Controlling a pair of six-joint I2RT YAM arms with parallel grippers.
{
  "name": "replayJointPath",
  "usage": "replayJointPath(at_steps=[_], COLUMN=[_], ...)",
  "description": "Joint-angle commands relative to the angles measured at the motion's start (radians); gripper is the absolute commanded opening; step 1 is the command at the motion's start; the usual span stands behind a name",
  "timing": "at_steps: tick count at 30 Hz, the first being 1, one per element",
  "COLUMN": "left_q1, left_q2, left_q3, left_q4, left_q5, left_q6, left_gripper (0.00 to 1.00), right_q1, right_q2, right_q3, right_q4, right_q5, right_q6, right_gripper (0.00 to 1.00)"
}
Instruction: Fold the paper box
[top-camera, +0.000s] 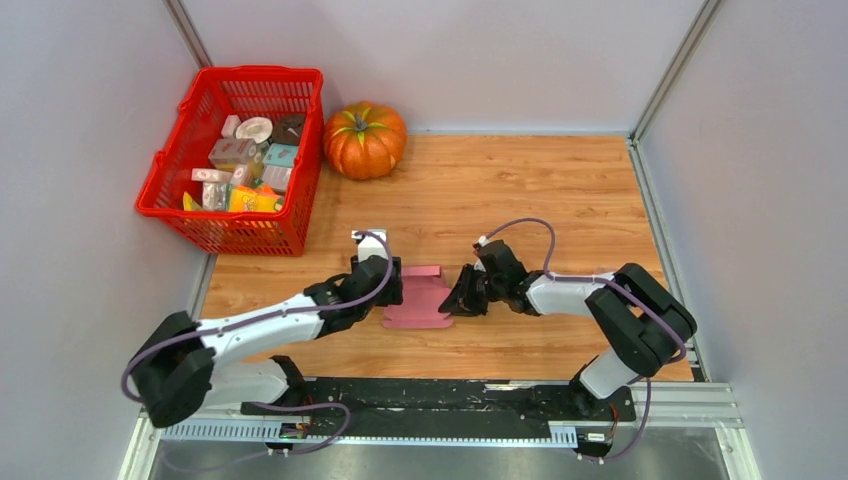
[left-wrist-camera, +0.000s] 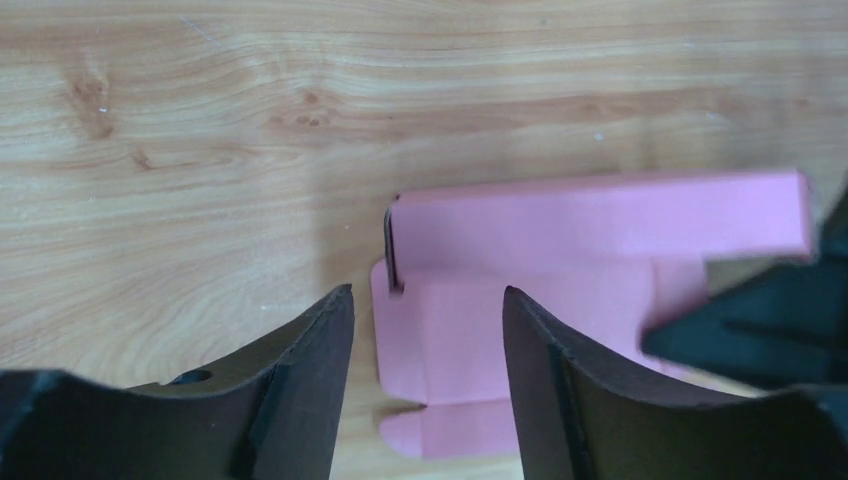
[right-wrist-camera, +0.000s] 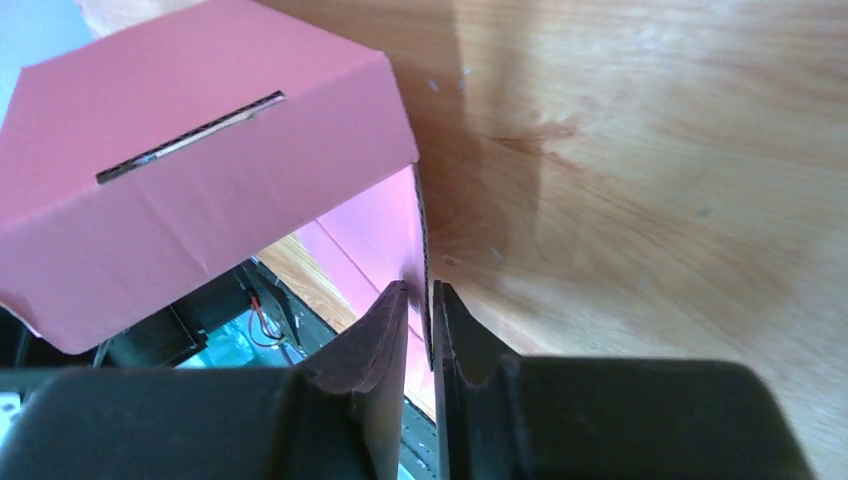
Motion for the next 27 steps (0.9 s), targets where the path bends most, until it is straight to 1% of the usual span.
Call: replayJointPath(at_steps=[1,2,4,5,6,7,8,10,11,12,13,14,15,16,17,18,19,21,22,25,27], left_q1=[-0.002,-0.004,-0.002,-0.002,-0.002,-0.004,-0.008,-0.037,-0.110,-0.154,-0.198,-0.291,-0.318,-0.343,-0.363,-0.396,-0.416,-0.468,-0.481,-0.502,-0.504], left_q2=[-0.186,-0.261,-0.367,-0.395,-0.416,-0.441,-0.444,-0.430,-0.418,-0.400,-0.345,-0.306,-0.265,-0.172,-0.124,-0.078,0.006,0.082,0.150,0.264,0.294], left_q3=[-0.054,-0.049,-0.049,-0.032,-0.017,0.001,0.039,0.084,0.134,0.162,0.188,0.243,0.270,0.325,0.349,0.369,0.400,0.425,0.434,0.474,0.475], left_q4=[-0.045,-0.112,-0.183,-0.214,-0.251,-0.300,-0.317,-0.372,-0.392,-0.407,-0.444,-0.464,-0.481,-0.524,-0.542,-0.556,-0.571,-0.576,-0.576,-0.572,-0.544], left_q5=[0.119,0.168,0.234,0.301,0.329,0.366,0.462,0.512,0.483,0.447,0.404,0.303,0.267,0.226,0.206,0.184,0.152,0.108,0.086,-0.007,-0.055], left_q6=[0.109,0.129,0.197,0.218,0.246,0.270,0.296,0.364,0.392,0.462,0.502,0.542,0.617,0.651,0.680,0.739,0.769,0.845,0.867,0.906,0.913], left_gripper=[0.65,0.66,0.66,0.62,0.62,0.62,0.60,0.60,0.62,0.63,0.64,0.65,0.65,0.66,0.65,0.65,0.66,0.65,0.65,0.65,0.64], right_q1=[-0.046,-0.059,-0.068,-0.075,-0.082,-0.086,-0.094,-0.103,-0.111,-0.117,-0.120,-0.129,-0.134,-0.137,-0.147,-0.154,-0.157,-0.169,-0.172,-0.174,-0.175], right_q2=[-0.029,-0.031,-0.031,-0.026,-0.021,-0.012,-0.009,0.002,0.006,0.009,0.014,0.014,0.014,0.017,0.018,0.020,0.022,0.017,0.012,-0.006,-0.015], right_q3=[0.000,0.003,0.011,0.016,0.020,0.034,0.039,0.054,0.057,0.060,0.060,0.059,0.059,0.059,0.054,0.048,0.042,0.016,0.008,-0.004,-0.012], right_q4=[-0.038,-0.056,-0.069,-0.075,-0.078,-0.084,-0.096,-0.101,-0.101,-0.101,-0.101,-0.095,-0.097,-0.095,-0.087,-0.077,-0.057,-0.026,-0.017,0.002,0.006], right_q5=[-0.090,-0.102,-0.142,-0.159,-0.176,-0.203,-0.214,-0.256,-0.270,-0.282,-0.306,-0.314,-0.322,-0.342,-0.352,-0.363,-0.380,-0.391,-0.397,-0.396,-0.392], right_q6=[0.062,0.062,0.070,0.073,0.076,0.081,0.084,0.090,0.096,0.102,0.110,0.119,0.122,0.125,0.130,0.145,0.151,0.183,0.191,0.202,0.206], right_gripper=[0.15,0.14,0.13,0.13,0.10,0.10,0.09,0.08,0.08,0.08,0.08,0.08,0.08,0.08,0.08,0.08,0.08,0.08,0.08,0.08,0.08])
